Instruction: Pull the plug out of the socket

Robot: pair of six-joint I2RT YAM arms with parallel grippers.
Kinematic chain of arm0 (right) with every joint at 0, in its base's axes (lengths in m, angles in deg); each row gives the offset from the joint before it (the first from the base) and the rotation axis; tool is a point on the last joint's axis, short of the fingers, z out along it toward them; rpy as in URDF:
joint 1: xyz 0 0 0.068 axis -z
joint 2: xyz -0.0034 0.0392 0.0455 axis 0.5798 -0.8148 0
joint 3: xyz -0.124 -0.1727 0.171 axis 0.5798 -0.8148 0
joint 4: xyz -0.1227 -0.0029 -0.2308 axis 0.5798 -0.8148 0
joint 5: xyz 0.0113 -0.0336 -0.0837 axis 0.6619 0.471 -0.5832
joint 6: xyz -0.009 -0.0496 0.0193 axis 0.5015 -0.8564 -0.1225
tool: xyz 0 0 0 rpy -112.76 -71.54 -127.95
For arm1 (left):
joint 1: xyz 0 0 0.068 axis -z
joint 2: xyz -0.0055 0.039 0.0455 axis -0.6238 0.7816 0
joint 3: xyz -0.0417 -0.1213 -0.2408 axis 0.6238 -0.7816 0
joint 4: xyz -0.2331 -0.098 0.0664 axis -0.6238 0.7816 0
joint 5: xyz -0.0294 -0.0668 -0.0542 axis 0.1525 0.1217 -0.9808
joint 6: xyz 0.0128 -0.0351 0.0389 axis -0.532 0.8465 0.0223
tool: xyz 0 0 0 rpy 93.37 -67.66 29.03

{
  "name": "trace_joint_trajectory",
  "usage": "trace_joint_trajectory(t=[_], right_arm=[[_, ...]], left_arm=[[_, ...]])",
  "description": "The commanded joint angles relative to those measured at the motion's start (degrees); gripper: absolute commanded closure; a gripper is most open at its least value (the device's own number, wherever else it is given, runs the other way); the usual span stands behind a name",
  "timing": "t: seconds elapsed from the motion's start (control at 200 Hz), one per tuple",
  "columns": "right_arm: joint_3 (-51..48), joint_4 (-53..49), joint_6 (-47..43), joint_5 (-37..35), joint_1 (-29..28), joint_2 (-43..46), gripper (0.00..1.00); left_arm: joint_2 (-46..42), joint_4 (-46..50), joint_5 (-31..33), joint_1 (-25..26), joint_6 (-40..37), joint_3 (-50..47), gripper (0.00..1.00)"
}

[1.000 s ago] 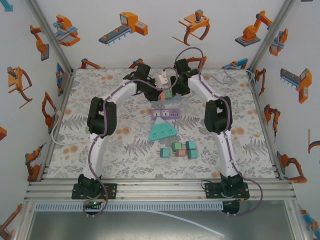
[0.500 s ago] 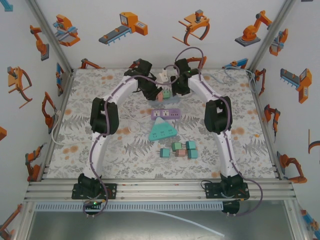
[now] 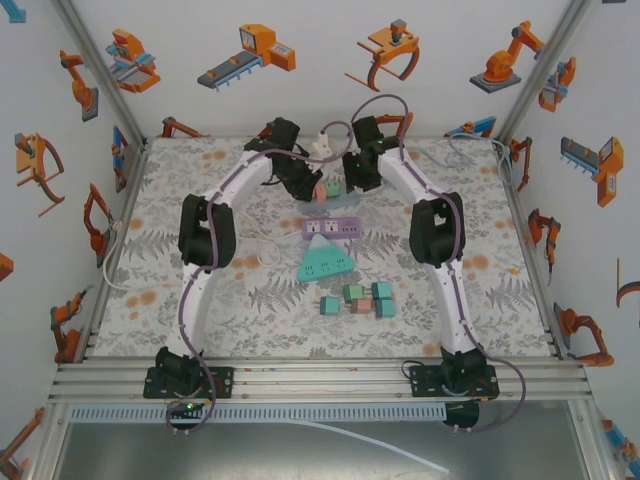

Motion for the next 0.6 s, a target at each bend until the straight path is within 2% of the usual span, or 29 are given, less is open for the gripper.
trace_joint_trajectory(t=[0.0, 0.12, 0.245, 0.376, 0.461, 0.596], right_arm=[[-5.34, -11.80, -3.32, -6.12, -0.39, -6.56, 0.53], [-4.86, -11.95, -3.96, -6.93, -0.39, -6.87, 0.54], [-4.38, -12.30, -4.25, -7.63, -0.39, -7.09, 0.54], [-4.49, -11.98, -4.71, -8.26, -0.39, -7.09, 0.54], [-4.58, -11.45, -5.18, -8.14, -0.39, -7.05, 0.54], [-4.42, -11.07, -5.75, -7.96, -0.39, -7.36, 0.55]], left_arm=[[-3.03, -8.71, -5.49, -2.50, 8.35, 2.04, 1.00], [-2.99, -4.44, 1.38, -0.47, -1.31, 1.87, 1.00], [-2.25, -1.41, 14.19, 2.04, -11.44, 0.28, 1.00], [-2.38, -1.91, 21.17, 3.26, -16.88, -2.18, 1.00], [-3.07, -2.43, 19.67, 3.28, -16.59, -2.57, 1.00], [-4.64, -2.17, 5.77, 1.87, -7.85, -0.54, 1.00]])
